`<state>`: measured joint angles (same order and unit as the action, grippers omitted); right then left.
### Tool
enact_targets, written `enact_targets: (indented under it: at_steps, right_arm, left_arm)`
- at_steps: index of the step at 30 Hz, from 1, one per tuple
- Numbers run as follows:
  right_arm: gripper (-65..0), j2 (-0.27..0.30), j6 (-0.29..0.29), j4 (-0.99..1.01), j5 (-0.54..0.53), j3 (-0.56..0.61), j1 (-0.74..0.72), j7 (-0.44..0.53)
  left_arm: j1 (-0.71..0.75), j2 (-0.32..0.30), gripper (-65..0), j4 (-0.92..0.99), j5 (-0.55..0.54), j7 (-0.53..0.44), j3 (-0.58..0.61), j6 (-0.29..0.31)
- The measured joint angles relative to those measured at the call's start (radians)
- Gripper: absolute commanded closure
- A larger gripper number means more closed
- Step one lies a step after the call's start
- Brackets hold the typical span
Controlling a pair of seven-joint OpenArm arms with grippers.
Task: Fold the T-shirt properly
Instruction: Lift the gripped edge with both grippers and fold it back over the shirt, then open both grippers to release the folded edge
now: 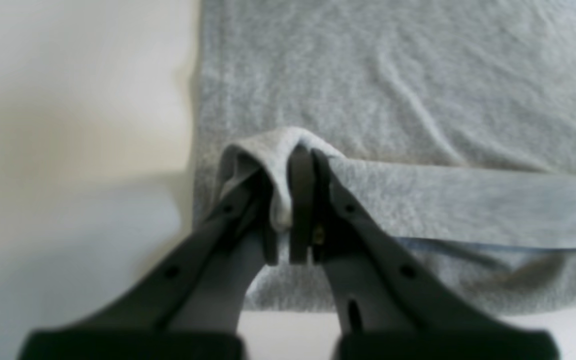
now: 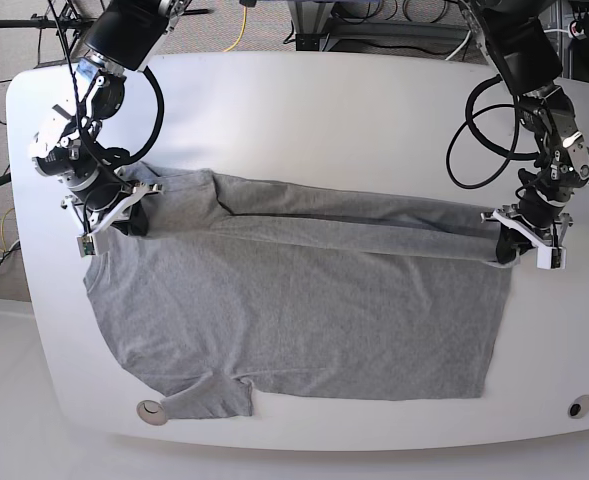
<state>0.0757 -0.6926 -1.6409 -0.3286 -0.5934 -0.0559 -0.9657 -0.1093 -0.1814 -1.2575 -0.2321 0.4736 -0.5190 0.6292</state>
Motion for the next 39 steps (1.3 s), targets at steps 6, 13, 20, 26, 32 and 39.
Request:
enact_targets:
  at_steps: [6, 13, 20, 26, 32, 39]
  right_arm:
    - [-5.0, 0.000, 0.000, 0.000, 0.000, 0.004, -0.001, -0.001]
    - [-44.5, 0.000, 0.000, 0.000, 0.003, 0.002, 0.003, -0.005]
    - [-65.0, 0.022, 0.000, 0.000, 0.009, 0.002, 0.007, -0.004]
    - [-65.0, 0.039, 0.000, 0.000, 0.007, 0.001, 0.007, -0.004]
    - [-65.0, 0.084, 0.000, -0.002, -0.008, -0.015, 0.029, 0.000]
    - [-65.0, 0.090, 0.000, -0.003, -0.004, -0.100, 0.089, -0.009]
  left_arm:
    - [-0.003, 0.001, -1.9, 0.014, 0.000, -0.027, 0.000, 0.000]
    - [-0.006, -0.001, -12.5, 0.043, 0.001, -0.079, 0.000, -0.001]
    - [-0.023, 0.002, -43.9, 0.075, 0.090, -0.071, -0.005, -0.004]
    - [-0.043, 0.006, -55.9, 0.064, 0.121, -0.122, -0.003, -0.003]
    - [-0.022, 0.003, -54.6, 0.027, 0.135, -0.101, -0.005, -0.003]
    - [0.044, -0.002, -54.6, -0.067, 0.131, -0.088, -0.011, 0.000]
